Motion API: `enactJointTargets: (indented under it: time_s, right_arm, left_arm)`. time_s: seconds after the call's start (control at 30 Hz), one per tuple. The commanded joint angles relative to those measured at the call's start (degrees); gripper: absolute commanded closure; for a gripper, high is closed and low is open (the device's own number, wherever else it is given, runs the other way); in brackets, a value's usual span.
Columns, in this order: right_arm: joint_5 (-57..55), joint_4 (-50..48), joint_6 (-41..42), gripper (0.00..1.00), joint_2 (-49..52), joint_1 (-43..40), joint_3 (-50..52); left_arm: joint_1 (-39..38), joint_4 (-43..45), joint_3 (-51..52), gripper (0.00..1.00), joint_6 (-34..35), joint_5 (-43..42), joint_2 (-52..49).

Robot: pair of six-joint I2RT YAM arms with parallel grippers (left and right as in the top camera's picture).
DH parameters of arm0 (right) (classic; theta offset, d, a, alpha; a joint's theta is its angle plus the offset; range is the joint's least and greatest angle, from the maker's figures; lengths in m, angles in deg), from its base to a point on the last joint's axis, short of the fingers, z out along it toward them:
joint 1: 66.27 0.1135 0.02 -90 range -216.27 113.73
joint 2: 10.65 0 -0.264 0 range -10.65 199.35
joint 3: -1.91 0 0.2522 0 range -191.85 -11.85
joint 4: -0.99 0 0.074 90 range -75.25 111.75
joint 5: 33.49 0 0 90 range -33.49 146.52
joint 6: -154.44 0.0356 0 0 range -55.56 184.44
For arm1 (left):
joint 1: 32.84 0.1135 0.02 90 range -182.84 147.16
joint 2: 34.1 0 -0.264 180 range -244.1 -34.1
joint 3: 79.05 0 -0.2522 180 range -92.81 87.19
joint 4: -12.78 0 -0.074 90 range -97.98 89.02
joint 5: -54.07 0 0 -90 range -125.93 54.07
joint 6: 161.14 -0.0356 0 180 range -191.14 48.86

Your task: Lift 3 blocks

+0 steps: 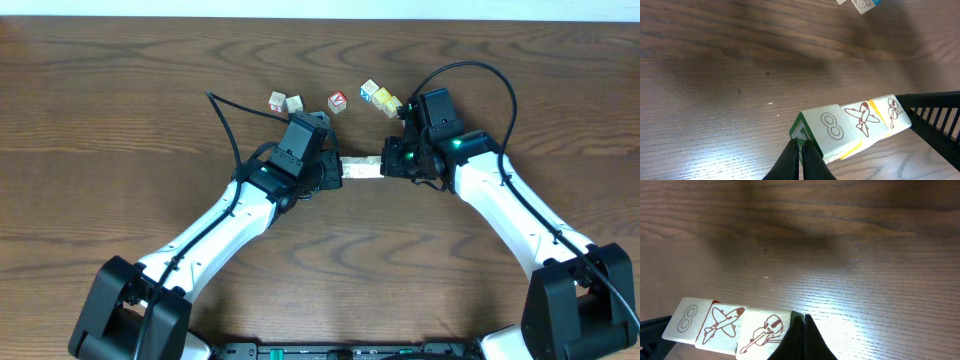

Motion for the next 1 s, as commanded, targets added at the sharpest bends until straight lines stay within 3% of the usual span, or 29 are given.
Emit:
enactJointTargets:
  time_s: [0.0,0.97]
  right_arm:
    - [13.4,-1.1,1.0,0.99,-1.0,1.9,-1.7]
    - [12.7,-2.3,1.2,0.99,-1.0,3.7,-1.7]
  left_arm:
    - [-2.0,2.0,-1.1,0.93,0.5,-7.2,0.9]
    - [-2.0,1.9,-1.1,0.93,0.9,-7.2,0.8]
